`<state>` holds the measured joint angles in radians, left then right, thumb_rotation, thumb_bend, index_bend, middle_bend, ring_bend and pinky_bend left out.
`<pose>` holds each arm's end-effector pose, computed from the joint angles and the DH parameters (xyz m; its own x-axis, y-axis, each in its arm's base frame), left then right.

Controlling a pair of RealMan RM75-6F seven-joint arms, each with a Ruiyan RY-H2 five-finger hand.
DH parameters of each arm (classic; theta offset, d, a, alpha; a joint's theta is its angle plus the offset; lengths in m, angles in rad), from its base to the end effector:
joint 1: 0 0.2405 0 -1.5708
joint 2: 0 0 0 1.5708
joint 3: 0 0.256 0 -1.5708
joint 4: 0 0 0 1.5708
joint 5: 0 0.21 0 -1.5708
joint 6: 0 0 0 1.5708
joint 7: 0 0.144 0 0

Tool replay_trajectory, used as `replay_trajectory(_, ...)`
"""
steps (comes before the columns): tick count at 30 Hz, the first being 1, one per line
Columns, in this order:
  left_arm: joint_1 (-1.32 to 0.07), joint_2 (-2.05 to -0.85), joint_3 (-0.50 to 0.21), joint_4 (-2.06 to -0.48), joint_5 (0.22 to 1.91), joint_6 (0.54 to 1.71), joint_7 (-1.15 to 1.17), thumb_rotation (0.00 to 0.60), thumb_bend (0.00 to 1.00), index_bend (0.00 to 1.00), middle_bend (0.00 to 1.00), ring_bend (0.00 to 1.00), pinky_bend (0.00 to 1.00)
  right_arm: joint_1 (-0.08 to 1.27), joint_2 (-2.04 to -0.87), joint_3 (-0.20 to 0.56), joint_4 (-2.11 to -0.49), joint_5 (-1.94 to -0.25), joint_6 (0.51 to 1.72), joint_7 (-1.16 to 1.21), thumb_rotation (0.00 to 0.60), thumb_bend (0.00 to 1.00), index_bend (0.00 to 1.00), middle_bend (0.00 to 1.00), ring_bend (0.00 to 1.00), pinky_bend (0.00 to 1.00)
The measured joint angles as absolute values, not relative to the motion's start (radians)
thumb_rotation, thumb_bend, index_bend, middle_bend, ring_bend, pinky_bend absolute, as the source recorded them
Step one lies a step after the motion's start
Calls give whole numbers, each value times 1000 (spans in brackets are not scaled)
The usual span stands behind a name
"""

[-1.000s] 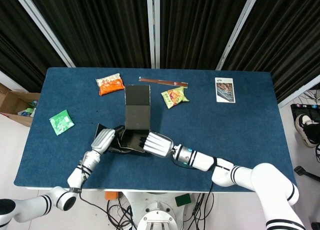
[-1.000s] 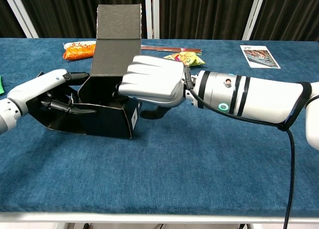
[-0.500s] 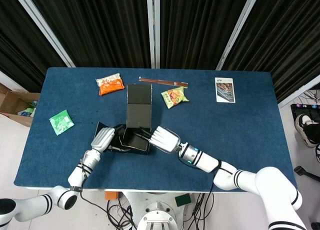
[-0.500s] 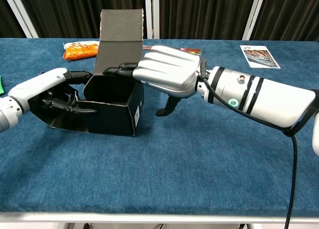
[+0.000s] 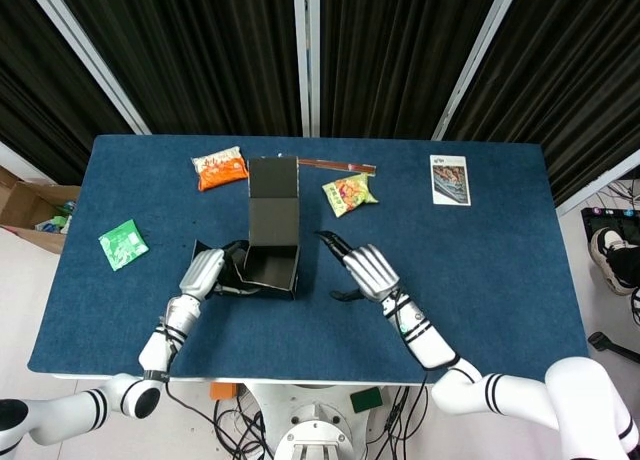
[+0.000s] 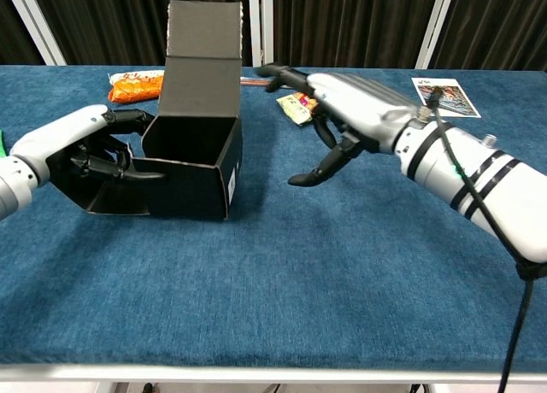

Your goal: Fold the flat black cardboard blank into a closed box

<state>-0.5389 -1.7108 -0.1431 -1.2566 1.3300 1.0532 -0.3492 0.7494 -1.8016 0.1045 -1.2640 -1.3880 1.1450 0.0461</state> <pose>-0.2064 0.3065 -0.0473 -0.1373 0.3569 0.9240 0.9712 -0.1349 0.1964 -0.1122 -0.3152 -0.0705 0.1616 -0.2607 0.9518 -0.8670 -0.4982 0.0108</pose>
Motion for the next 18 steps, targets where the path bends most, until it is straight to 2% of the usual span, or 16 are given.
replay_trajectory(5, -535, -1708, -176, -1295, 1277, 1051, -306, 447, 0, 446, 407, 697, 932, 715, -1784, 170, -1366, -1193, 1030, 120, 600, 0, 0, 113, 701, 1000)
replay_trajectory(11, -536, -1705, -220, -1344, 1204, 1043, -260, 452, 0, 441, 405, 696, 932, 722, -1821, 275, -1399, -1042, 903, 201, 600, 0, 0, 107, 701, 1000)
replay_trajectory(18, -544, -1708, -253, -1379, 1163, 1051, -200, 452, 0, 441, 402, 696, 932, 767, -1924, 348, -1348, -992, 887, 205, 600, 0, 0, 116, 701, 1000)
